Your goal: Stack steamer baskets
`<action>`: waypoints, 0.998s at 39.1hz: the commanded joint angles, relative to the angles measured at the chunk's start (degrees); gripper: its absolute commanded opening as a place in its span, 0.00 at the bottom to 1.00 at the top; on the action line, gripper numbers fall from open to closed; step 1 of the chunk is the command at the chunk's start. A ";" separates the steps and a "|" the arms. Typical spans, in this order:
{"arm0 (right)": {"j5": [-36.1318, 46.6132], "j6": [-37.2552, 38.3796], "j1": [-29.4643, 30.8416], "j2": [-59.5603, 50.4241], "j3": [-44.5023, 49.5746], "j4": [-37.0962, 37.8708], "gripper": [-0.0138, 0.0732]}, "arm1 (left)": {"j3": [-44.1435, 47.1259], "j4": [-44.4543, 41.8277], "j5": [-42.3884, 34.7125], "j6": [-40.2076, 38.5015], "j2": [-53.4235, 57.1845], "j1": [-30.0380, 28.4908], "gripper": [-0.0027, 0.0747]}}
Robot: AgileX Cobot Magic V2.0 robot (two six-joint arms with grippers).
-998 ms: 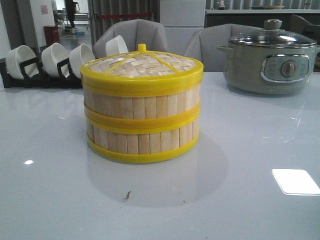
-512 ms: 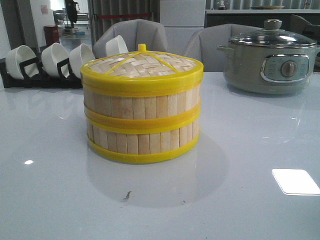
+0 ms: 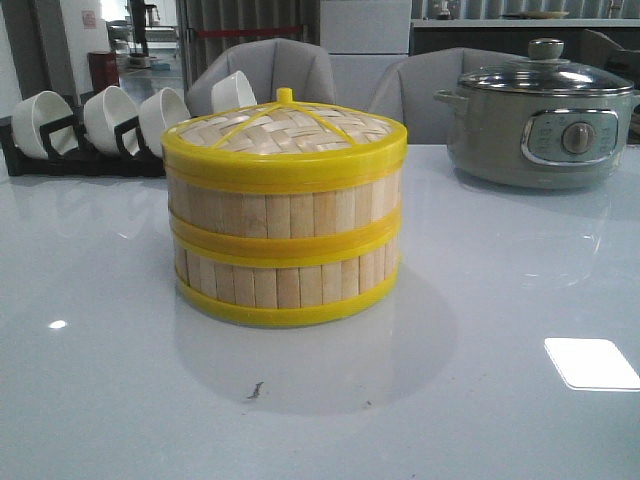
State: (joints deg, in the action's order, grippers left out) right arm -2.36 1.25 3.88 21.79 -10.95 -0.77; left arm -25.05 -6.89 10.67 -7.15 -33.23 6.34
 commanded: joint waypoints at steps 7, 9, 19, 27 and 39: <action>4.95 -0.44 0.30 0.20 -1.67 0.04 0.19 | 1.58 -2.92 -5.33 -0.04 10.39 -0.08 0.15; 4.95 -0.44 0.30 0.20 -1.67 0.04 0.19 | 3.21 -2.92 -5.33 -0.04 12.60 -0.08 0.15; 4.95 -0.44 0.30 0.20 -1.67 0.04 0.19 | 12.73 -1.34 -6.76 -0.04 21.83 -0.08 0.15; 4.95 -0.44 0.30 0.20 -1.67 0.04 0.19 | 18.06 -1.10 -6.91 -0.04 27.06 -0.08 0.15; 4.95 -0.44 0.30 0.20 -1.67 0.04 0.19 | 21.85 -1.10 -6.94 -0.04 34.44 -0.08 0.15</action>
State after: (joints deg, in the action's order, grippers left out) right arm -2.36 1.25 3.88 21.79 -10.95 -0.77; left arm -2.03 -8.48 9.44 -7.15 0.05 6.34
